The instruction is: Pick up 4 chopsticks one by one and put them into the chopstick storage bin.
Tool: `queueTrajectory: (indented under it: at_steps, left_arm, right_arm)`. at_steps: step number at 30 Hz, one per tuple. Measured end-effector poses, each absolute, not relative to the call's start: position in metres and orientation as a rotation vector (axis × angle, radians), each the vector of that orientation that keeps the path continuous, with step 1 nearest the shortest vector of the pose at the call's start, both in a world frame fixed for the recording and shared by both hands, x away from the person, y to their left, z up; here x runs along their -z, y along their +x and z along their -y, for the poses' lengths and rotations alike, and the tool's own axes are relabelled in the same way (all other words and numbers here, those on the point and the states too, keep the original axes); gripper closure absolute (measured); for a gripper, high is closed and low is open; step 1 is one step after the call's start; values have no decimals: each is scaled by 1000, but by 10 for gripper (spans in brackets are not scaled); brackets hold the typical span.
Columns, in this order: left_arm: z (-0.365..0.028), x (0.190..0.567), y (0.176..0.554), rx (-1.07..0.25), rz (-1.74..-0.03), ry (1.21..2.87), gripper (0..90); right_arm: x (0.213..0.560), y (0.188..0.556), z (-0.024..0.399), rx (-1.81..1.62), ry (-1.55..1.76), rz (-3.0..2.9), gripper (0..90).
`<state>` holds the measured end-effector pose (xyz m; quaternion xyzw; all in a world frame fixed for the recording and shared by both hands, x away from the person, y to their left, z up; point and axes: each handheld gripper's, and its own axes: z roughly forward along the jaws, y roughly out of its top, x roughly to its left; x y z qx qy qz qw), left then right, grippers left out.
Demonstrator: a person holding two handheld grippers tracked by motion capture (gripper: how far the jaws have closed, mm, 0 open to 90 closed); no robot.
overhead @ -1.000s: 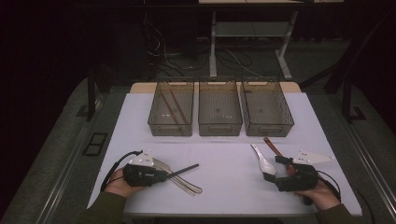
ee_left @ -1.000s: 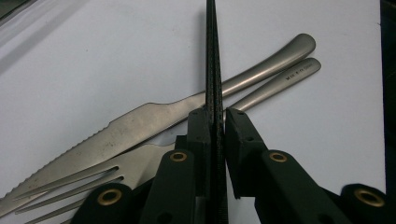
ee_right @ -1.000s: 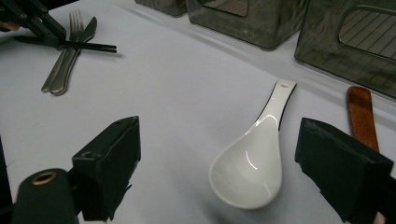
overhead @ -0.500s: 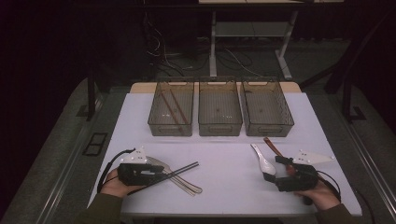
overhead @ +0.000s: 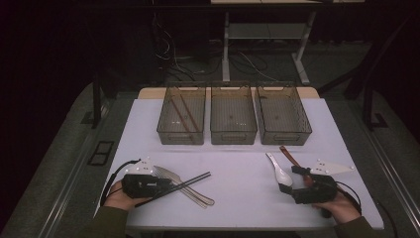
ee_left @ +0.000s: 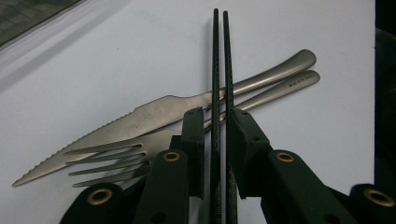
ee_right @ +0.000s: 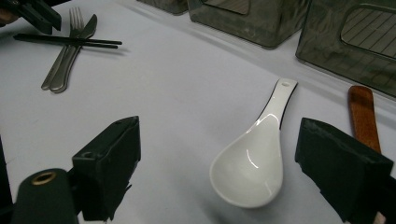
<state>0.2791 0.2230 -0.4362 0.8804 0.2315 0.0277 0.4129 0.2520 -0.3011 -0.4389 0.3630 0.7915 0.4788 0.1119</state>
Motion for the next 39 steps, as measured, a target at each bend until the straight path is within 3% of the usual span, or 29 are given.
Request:
queueTrajectory:
  at_steps: [39]
  left_arm:
    - [-219, 445, 284, -68, -576, 2293, 839]
  right_arm:
    - [440, 252, 300, -1403, 1067, -2331, 141]
